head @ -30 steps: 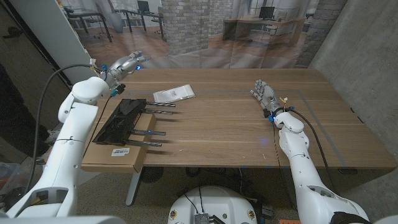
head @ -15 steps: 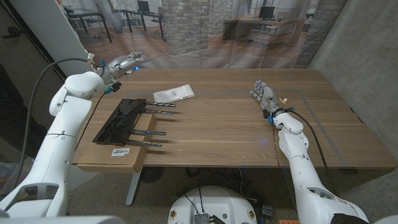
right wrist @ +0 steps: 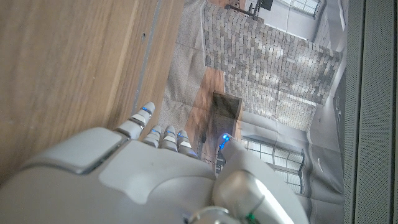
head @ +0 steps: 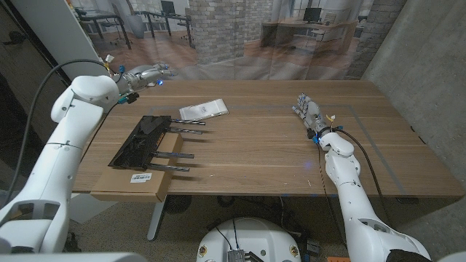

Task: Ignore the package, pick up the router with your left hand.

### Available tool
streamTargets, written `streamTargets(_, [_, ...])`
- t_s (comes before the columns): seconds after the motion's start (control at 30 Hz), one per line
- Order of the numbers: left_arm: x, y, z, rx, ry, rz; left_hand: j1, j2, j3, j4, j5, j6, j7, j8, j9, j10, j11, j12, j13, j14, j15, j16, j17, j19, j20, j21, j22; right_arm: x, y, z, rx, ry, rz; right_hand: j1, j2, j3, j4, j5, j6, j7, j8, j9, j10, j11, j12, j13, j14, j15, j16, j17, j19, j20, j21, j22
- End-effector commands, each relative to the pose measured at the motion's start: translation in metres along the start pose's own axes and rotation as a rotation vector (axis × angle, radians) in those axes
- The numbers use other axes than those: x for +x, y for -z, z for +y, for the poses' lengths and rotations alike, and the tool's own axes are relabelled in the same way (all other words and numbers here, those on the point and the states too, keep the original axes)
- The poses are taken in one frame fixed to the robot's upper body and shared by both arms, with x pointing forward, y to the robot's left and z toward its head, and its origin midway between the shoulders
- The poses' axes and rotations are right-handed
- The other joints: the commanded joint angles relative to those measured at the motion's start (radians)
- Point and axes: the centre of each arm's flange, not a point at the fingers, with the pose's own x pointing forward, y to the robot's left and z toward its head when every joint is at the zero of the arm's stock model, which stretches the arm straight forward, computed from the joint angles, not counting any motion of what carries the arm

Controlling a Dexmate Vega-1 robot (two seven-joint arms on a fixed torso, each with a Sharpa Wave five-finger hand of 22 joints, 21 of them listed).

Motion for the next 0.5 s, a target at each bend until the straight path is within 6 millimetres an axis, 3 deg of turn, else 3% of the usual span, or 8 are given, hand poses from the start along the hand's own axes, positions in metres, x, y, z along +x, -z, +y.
streamTargets(0.03, [0.009,-0.002,0.010,0.069,0.117,0.061,0.023,-0.001,0.001,-0.009,-0.001,-0.007,0.001,-0.001,0.003,-0.013,0.005,-0.003,0.006,-0.004,-0.001,-0.006,0.002,-0.017,-0.013,-0.006,0.001,0.003,0.002,0.001,0.003,0.003,0.003,-0.009,0.036,0.001,-0.005,0.009,-0.004,0.006,0.008,0.004,-0.005,0.004,0.007,0.005,-0.005,0.006,0.003,-0.001,0.009,-0.024,0.005,0.003])
streamTargets(0.5, [0.021,-0.006,0.018,0.131,0.214,0.109,0.067,0.001,0.008,-0.020,0.002,0.000,0.010,0.002,0.004,0.003,0.006,0.002,0.007,0.007,-0.002,-0.002,0.002,0.002,-0.019,-0.010,0.001,0.007,0.005,0.001,0.006,0.007,0.008,-0.010,0.035,0.001,-0.005,0.010,-0.002,0.008,0.008,0.004,-0.001,0.005,0.008,0.005,-0.002,0.007,0.004,-0.001,0.012,-0.023,0.006,0.003])
